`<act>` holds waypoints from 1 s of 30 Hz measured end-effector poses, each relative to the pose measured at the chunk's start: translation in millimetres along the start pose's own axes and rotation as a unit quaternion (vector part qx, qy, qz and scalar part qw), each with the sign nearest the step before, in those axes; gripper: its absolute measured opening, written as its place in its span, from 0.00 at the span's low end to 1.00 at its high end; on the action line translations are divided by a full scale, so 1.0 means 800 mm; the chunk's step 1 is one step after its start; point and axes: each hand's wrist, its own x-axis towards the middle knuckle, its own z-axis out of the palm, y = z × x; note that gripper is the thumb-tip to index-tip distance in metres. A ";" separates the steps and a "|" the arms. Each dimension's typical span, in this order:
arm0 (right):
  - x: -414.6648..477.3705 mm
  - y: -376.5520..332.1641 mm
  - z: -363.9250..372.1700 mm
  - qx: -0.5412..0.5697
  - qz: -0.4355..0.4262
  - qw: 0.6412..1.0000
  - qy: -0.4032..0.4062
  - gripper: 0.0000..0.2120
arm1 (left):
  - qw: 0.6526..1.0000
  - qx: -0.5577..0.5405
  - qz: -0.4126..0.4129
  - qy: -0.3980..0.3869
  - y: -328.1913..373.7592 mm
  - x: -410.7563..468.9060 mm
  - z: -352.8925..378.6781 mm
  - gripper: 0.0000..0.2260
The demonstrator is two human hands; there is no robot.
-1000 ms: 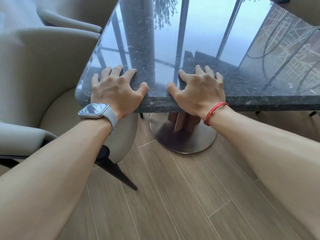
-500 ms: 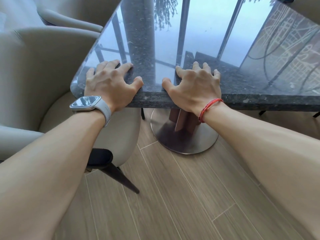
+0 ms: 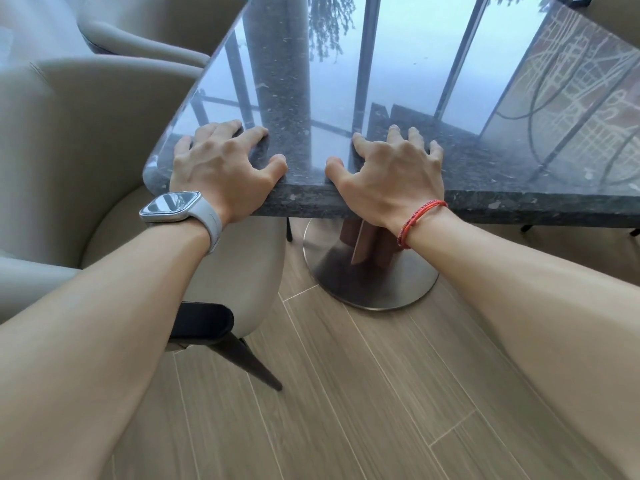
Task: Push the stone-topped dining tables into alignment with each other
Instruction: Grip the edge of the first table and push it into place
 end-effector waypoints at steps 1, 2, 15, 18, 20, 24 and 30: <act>0.000 0.000 0.000 0.001 0.001 1.000 0.000 0.29 | 1.000 0.000 0.000 -0.001 0.000 -0.001 0.000 0.31; 0.000 0.000 0.000 0.002 0.001 1.000 0.002 0.29 | 1.000 -0.001 -0.001 0.000 0.000 -0.002 -0.001 0.31; -0.006 0.005 0.007 0.055 0.010 0.998 0.021 0.26 | 0.999 -0.012 -0.023 0.029 0.014 -0.024 0.002 0.28; -0.010 0.014 -0.001 0.138 0.001 0.990 0.010 0.24 | 1.000 -0.006 -0.028 0.010 0.026 -0.053 0.007 0.32; -0.022 0.022 -0.011 0.203 -0.012 0.979 0.009 0.26 | 1.000 -0.021 -0.018 0.008 0.036 -0.070 0.006 0.34; -0.055 0.038 -0.035 0.259 -0.016 0.966 -0.013 0.25 | 0.998 -0.064 0.026 0.011 0.081 -0.082 -0.006 0.36; -0.075 0.103 -0.089 0.248 0.027 0.968 0.007 0.30 | 0.992 -0.103 0.074 -0.009 0.177 -0.076 -0.016 0.35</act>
